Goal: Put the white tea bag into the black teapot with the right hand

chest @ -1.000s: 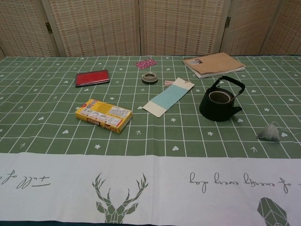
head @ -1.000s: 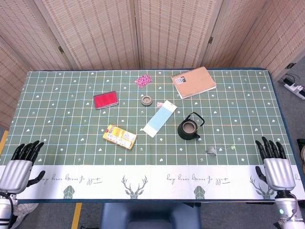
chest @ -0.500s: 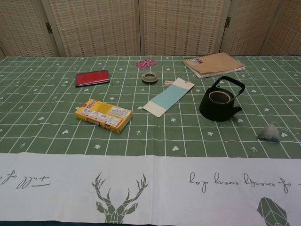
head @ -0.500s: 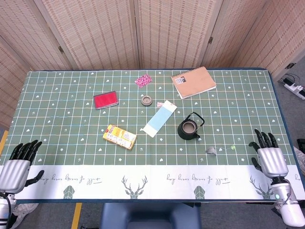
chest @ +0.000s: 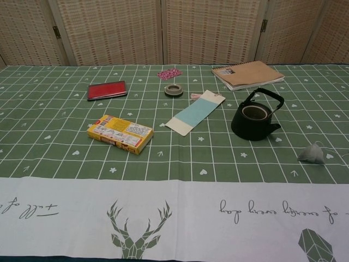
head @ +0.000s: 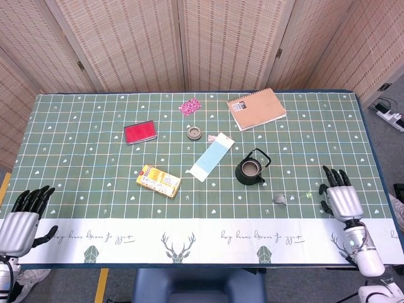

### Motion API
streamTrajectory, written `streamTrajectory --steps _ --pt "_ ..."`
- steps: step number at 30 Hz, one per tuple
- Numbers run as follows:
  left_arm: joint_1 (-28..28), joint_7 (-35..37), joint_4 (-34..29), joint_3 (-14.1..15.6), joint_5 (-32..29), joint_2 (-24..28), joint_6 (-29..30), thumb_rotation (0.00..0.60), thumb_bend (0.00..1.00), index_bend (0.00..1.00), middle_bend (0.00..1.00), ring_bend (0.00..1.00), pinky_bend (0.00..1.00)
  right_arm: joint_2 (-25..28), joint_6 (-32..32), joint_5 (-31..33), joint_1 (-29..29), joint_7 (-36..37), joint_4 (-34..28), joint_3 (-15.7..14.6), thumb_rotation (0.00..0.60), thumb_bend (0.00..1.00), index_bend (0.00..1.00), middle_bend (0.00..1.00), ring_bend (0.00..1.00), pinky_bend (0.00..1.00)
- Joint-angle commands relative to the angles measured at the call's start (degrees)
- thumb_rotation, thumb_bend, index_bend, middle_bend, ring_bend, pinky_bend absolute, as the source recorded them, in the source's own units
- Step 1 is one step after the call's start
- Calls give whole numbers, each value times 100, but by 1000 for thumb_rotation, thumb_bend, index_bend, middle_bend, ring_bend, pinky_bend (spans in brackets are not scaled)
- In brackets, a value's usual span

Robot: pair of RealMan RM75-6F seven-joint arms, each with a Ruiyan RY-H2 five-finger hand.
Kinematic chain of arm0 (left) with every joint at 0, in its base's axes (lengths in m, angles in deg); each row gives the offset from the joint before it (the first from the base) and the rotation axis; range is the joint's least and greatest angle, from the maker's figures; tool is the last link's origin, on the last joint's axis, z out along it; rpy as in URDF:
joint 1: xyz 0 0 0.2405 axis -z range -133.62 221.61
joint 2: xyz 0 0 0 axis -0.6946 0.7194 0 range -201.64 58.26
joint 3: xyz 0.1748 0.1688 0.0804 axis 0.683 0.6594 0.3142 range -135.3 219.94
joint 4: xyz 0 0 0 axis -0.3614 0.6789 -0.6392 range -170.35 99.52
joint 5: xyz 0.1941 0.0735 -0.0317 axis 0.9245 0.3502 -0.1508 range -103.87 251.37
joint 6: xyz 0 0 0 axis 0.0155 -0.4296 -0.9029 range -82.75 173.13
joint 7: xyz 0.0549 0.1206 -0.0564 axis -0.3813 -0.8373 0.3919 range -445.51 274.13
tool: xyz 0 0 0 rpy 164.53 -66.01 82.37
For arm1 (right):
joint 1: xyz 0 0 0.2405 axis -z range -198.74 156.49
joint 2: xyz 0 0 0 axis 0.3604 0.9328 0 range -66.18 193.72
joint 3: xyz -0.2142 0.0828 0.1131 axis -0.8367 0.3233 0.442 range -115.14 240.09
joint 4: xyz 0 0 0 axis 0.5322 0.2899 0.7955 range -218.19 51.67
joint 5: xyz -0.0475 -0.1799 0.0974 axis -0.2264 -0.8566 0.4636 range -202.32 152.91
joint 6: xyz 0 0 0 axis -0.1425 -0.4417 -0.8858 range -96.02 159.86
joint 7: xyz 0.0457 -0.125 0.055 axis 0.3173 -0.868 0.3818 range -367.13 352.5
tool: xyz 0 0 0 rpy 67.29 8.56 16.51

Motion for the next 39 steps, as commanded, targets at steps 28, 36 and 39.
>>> streamTrajectory --steps 28,36,39 --pt "1 64 26 -16 -26 21 -3 600 259 0 14 66 62 -902 875 113 -601 491 1427 0 600 398 443 0 0 0" --pt "8 31 35 -17 -35 11 -17 600 260 0 14 66 62 -940 862 81 -616 602 1507 -32 600 397 443 0 0 0" --pt "5 40 38 -13 -22 11 -9 600 260 0 14 66 62 -936 836 66 -617 618 1490 -40 600 397 444 0 0 0"
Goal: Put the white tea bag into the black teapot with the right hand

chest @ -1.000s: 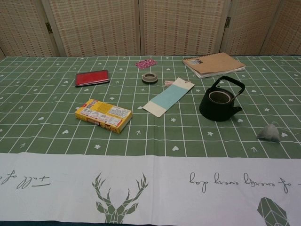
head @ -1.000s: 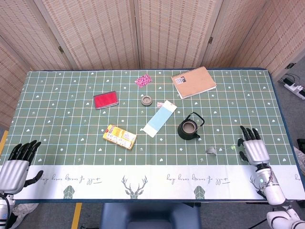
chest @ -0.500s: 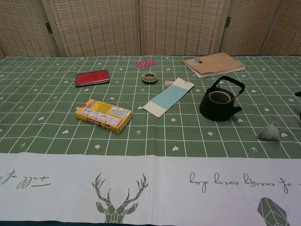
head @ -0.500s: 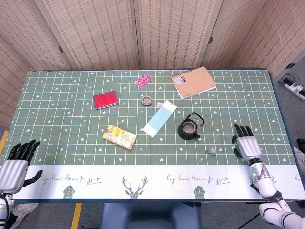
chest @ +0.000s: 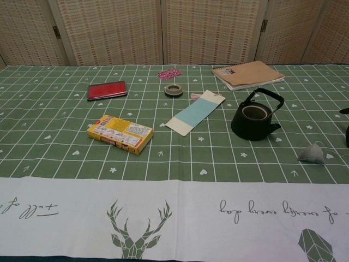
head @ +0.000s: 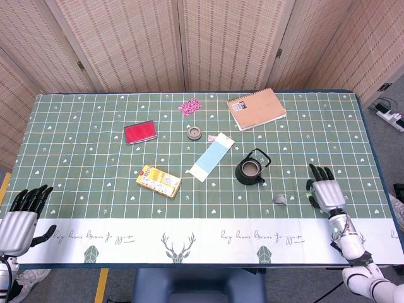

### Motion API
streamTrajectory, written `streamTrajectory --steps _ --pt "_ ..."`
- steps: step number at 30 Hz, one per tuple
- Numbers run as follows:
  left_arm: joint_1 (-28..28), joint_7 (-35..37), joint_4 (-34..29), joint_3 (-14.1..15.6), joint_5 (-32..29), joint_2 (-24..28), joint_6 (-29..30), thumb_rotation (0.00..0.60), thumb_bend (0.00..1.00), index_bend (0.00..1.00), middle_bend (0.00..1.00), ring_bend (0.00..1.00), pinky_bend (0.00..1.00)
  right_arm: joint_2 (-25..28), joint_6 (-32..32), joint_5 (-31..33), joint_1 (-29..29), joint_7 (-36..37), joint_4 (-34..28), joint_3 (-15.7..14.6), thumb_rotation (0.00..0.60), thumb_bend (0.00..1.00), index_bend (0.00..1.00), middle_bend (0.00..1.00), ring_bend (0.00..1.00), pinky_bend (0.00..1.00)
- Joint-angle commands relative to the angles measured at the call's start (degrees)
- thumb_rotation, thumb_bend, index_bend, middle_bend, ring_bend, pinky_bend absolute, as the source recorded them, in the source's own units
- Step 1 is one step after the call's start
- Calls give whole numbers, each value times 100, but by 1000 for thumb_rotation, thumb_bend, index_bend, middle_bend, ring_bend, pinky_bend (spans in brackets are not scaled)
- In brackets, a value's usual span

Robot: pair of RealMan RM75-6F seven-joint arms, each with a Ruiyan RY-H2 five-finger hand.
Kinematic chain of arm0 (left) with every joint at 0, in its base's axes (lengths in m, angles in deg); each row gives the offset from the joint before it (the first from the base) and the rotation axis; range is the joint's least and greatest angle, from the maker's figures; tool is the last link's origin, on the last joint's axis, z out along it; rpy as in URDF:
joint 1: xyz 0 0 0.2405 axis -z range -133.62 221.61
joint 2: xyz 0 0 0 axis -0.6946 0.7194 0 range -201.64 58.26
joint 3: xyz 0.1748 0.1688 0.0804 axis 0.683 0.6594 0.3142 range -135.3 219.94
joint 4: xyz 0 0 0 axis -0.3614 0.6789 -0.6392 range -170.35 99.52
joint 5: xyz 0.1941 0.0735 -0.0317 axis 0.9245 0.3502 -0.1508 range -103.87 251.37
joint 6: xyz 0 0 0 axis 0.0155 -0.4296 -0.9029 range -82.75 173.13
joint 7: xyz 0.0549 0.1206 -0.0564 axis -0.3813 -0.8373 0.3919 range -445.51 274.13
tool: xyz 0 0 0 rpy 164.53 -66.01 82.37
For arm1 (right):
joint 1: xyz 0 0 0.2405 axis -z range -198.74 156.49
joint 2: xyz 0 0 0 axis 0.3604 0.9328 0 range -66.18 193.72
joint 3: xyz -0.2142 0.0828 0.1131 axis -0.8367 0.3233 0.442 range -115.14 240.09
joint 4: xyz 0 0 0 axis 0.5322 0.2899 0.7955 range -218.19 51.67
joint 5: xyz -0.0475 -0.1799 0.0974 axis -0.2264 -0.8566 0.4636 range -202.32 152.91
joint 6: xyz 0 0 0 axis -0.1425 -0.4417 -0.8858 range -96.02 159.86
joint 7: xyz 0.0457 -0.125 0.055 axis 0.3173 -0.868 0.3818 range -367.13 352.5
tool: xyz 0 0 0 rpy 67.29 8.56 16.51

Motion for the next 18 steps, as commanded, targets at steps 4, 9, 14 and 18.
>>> streamTrajectory --steps 4,9,14,18 --pt "-3 24 7 2 13 3 11 600 260 0 14 65 62 8 -33 -10 4 9 -28 -11 600 397 458 0 0 0" --pt "-4 20 17 12 37 -1 18 600 260 0 14 65 62 -7 -14 4 0 -5 -8 -16 600 397 493 0 0 0" --pt "0 -2 26 8 27 -10 12 600 260 0 14 64 62 -21 -20 -5 -3 13 9 -28 600 398 528 0 0 0" --pt "-1 10 36 16 53 -9 21 600 259 0 14 62 62 -27 -1 -3 -6 23 25 -38 600 397 550 0 0 0"
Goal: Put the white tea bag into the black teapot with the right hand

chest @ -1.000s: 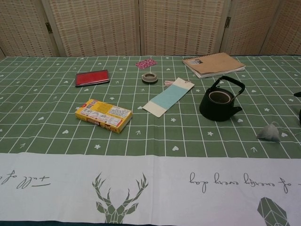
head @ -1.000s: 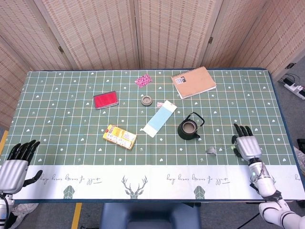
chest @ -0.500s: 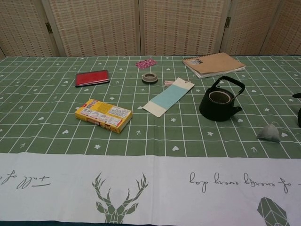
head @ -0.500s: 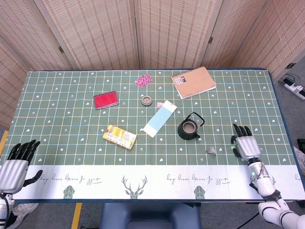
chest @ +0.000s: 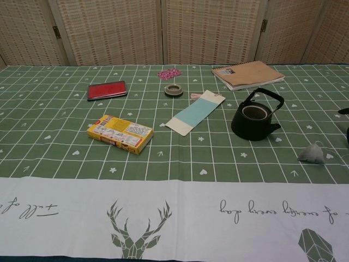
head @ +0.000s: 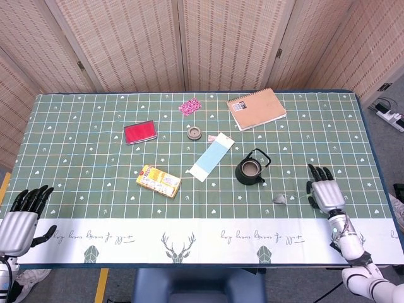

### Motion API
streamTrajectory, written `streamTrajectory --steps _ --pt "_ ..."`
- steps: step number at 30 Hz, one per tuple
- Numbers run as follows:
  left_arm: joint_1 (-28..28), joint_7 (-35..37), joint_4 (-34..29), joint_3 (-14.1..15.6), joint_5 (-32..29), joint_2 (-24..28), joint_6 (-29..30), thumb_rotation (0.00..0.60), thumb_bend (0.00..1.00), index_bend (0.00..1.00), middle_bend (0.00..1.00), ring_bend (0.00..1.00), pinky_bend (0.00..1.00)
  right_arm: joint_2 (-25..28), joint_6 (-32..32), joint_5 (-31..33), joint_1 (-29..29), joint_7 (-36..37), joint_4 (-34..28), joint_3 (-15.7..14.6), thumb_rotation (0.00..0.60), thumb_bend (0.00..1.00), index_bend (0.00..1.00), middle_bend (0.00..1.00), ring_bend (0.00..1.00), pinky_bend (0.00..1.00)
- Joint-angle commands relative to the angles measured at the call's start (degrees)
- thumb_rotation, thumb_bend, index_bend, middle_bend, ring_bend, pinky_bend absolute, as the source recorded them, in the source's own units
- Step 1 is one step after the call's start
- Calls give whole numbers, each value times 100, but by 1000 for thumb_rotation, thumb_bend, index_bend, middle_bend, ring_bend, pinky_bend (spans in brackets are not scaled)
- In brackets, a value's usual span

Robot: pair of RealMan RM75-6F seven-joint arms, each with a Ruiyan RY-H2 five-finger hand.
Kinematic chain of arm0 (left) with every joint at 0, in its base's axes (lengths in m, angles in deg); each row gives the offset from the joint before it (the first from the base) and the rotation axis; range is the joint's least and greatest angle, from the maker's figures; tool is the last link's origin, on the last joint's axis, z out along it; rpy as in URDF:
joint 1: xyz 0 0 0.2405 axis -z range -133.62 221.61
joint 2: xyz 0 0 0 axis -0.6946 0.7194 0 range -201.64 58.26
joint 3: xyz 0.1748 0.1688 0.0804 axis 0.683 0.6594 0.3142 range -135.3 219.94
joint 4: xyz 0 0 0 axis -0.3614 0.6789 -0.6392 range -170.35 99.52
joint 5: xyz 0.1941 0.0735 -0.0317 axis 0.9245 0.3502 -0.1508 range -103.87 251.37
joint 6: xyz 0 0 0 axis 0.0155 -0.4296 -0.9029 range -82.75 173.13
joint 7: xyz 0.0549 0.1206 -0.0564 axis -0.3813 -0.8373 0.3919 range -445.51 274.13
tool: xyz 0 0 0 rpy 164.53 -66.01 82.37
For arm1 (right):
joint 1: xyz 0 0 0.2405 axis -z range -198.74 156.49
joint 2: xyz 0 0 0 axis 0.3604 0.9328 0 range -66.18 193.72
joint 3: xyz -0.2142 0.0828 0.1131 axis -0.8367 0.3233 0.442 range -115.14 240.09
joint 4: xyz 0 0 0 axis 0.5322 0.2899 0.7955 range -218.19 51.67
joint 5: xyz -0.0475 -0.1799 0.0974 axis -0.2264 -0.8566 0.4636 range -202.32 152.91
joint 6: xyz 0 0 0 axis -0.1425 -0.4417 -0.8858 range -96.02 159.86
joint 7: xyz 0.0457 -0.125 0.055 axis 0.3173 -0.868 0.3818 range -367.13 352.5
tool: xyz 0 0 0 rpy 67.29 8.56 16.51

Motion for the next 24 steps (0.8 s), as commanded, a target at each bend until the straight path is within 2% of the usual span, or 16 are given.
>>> streamTrajectory --steps 1,24 --pt "-1 5 7 8 11 1 1 600 259 0 14 62 62 0 12 3 -2 7 4 -3 600 398 553 0 0 0" --pt "-22 171 31 59 165 38 78 600 267 0 14 50 62 -41 -34 -63 -32 121 130 -34 600 397 617 0 0 0"
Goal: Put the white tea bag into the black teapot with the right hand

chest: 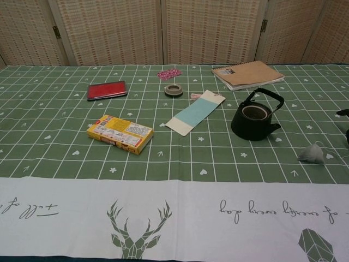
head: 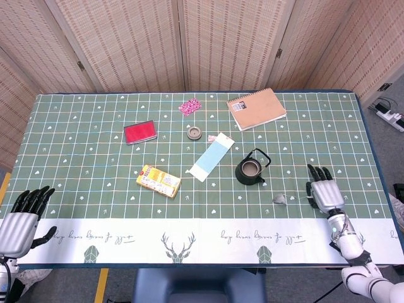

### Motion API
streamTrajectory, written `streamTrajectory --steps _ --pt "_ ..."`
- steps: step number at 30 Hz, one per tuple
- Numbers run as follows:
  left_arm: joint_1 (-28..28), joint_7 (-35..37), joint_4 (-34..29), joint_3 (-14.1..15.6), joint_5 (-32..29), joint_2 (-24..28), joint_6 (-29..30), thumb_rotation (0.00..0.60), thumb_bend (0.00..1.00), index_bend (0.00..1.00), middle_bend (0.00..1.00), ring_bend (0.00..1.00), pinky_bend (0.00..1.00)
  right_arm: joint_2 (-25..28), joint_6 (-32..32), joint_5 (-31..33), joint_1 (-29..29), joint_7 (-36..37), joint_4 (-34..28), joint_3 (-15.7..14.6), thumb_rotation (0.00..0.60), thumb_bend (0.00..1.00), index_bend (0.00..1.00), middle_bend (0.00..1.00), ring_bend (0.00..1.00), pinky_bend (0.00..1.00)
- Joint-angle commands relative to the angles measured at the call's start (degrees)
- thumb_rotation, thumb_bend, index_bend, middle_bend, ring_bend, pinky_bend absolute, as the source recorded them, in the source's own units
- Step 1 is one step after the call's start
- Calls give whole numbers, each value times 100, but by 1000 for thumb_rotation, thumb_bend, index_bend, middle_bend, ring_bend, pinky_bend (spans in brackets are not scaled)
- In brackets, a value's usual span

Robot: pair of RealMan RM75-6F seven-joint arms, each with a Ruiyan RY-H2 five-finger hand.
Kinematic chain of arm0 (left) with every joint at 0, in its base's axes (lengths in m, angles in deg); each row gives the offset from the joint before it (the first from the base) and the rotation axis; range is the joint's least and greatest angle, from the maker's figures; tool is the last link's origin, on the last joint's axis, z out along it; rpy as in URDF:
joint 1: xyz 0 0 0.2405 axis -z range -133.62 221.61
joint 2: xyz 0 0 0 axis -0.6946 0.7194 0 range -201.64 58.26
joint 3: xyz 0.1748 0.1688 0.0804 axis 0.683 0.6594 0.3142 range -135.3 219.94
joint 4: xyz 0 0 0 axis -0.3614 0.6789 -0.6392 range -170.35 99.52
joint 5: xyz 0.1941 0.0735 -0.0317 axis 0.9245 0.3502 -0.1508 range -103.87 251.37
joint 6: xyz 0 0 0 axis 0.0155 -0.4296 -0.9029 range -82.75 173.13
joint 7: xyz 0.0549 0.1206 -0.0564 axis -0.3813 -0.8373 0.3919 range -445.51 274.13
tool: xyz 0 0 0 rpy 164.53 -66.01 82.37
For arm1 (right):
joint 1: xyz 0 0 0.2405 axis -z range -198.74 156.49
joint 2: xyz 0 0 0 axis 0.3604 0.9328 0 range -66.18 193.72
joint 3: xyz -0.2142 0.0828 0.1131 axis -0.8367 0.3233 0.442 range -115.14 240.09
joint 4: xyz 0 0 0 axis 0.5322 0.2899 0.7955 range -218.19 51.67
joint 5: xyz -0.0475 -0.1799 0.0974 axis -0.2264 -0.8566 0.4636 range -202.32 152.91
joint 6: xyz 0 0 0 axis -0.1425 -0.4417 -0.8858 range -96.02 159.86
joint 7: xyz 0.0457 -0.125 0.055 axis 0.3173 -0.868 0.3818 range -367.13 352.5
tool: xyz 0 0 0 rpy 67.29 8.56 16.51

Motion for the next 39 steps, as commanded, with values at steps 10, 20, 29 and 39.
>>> streamTrajectory --steps 10,20,29,39 --pt "-8 56 14 16 61 7 37 600 267 0 14 50 62 83 -93 -8 19 -34 -136 14 600 398 627 0 0 0" --pt "-9 90 13 16 82 7 52 600 267 0 14 50 62 363 -508 -107 33 -151 -652 89 600 398 627 0 0 0" --pt "-12 136 4 23 115 13 71 600 267 0 14 51 64 1166 -1139 -131 -12 -771 -2309 430 600 397 629 0 0 0" --pt "-12 147 7 17 101 12 67 600 267 0 14 53 66 1926 -1491 -40 -78 -1802 -4040 751 600 397 653 0 0 0"
